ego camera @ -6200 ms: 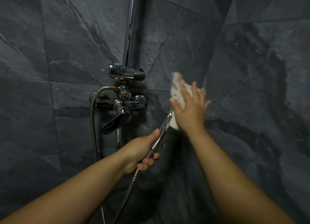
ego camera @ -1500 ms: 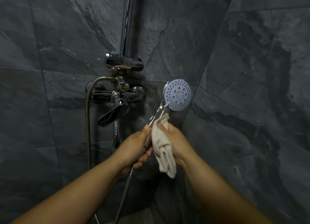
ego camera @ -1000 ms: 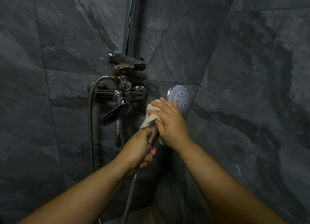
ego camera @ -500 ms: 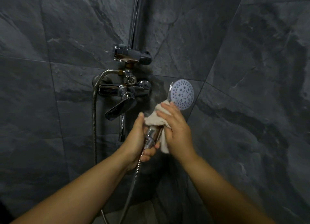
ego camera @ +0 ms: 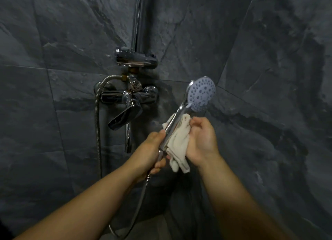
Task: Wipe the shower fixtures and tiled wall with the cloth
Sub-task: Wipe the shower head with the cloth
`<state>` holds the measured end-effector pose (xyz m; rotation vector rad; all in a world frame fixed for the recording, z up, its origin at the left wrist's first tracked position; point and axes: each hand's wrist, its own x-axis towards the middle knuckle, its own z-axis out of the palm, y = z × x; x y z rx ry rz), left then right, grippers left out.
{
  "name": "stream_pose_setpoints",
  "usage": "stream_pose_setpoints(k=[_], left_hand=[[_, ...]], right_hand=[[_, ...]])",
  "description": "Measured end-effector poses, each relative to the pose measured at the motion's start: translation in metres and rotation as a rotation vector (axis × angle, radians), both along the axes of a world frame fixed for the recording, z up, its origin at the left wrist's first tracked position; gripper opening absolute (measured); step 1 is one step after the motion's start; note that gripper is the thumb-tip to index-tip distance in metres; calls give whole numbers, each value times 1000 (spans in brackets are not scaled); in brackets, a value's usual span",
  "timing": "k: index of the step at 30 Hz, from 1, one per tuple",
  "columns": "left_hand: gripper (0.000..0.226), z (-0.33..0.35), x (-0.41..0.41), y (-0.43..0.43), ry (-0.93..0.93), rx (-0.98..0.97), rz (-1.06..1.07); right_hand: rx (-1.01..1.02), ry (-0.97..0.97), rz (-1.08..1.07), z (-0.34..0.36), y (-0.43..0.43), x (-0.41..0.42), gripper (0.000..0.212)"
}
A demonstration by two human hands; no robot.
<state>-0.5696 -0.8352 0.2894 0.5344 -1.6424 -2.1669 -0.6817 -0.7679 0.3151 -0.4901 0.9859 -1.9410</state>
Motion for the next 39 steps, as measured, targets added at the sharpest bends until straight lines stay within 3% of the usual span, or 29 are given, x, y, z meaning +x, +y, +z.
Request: stream_pose_setpoints(k=[2,5,10,13,17,20,25,28,31,35,37,39], left_hand=[[38,3,4,-1,2,11,-10],[51,9,10,0,-10,52,-49],[51,12,8,13,-15,127,-152],[44,7,7,15,-56,30,-100],[24,-6,9,15,-158,-592,124],[23,-16,8,19,-106,-727,193],[25,-6,13,14,-45,-283,28],[33,-4,17,14,-40,-69,-97],[44,-2,18,8,-35,297,-279],[41,10,24,-1,72,736,-589],[45,10,21,3,30,650,-506],[52,7,14,9,-47,372,-319]], right_hand=[[-123,-4,133,-2,8,-7,59],[-156,197,191,-20,14,-7,75],[42,229,-88,-36,12,13,105],[84,207,-211,-31,8,22,79],[197,312,-377,-1,4,11,32],[180,249,-433,13,-1,8,24],[238,424,-398,0,-10,28,53],[241,461,-346,-5,-4,28,40],[192,334,-310,4,0,19,13],[13,55,-193,14,0,5,45],[43,-12,-120,11,0,7,51],[117,-14,-90,1,-2,14,58]])
